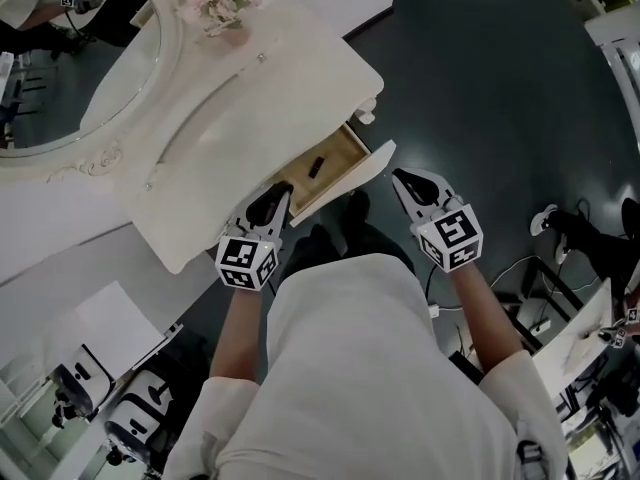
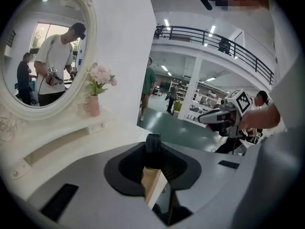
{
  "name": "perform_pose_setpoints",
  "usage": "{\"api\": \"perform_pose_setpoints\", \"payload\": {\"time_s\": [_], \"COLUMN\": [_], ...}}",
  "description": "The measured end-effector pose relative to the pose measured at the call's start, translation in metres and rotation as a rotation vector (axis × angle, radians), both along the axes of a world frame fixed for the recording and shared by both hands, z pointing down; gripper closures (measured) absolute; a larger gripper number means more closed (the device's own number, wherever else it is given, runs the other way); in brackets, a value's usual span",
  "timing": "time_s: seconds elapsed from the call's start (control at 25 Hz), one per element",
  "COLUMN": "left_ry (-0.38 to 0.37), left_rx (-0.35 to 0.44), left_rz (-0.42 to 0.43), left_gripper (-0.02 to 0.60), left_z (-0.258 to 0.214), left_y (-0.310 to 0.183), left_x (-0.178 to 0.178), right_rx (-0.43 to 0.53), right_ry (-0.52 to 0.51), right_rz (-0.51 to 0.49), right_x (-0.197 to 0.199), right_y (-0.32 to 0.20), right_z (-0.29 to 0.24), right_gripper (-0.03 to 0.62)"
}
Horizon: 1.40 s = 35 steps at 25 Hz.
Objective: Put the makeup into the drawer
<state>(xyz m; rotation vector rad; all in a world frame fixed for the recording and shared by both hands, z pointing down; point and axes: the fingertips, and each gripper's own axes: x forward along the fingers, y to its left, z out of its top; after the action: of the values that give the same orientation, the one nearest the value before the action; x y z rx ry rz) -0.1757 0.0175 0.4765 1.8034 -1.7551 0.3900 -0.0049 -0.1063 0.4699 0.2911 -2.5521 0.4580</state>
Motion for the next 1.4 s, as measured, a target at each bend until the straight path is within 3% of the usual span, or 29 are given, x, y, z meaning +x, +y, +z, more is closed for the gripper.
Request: {"api": "perform_pose_setpoints", "payload": {"time_s": [0.52, 0.84, 1.4], "left_ry": [-0.02, -0.026, -0.082], "left_rx": [-0.124, -0.229, -0.432], "left_rz": [0.225, 0.378, 0.536], "left_gripper": [0.502, 0.502, 0.502], "left_z": [0.071, 0.138, 0.247], "left_y": [-0.034, -0.038, -0.038], "left_x": [0.001, 0.015, 0.041], "right_rx": [-0.043, -0.087, -0.213], "right_ry": [0.067, 0.107, 0.151], "right_rz": [0.063, 0.123, 0.169], "right_x": [-0.006, -0.013, -0.01], "right_y": [0.002, 0.016, 0.045], "right_z": [0.021, 0.04, 0.098], "right_gripper": [0.559, 0.559, 0.559]}}
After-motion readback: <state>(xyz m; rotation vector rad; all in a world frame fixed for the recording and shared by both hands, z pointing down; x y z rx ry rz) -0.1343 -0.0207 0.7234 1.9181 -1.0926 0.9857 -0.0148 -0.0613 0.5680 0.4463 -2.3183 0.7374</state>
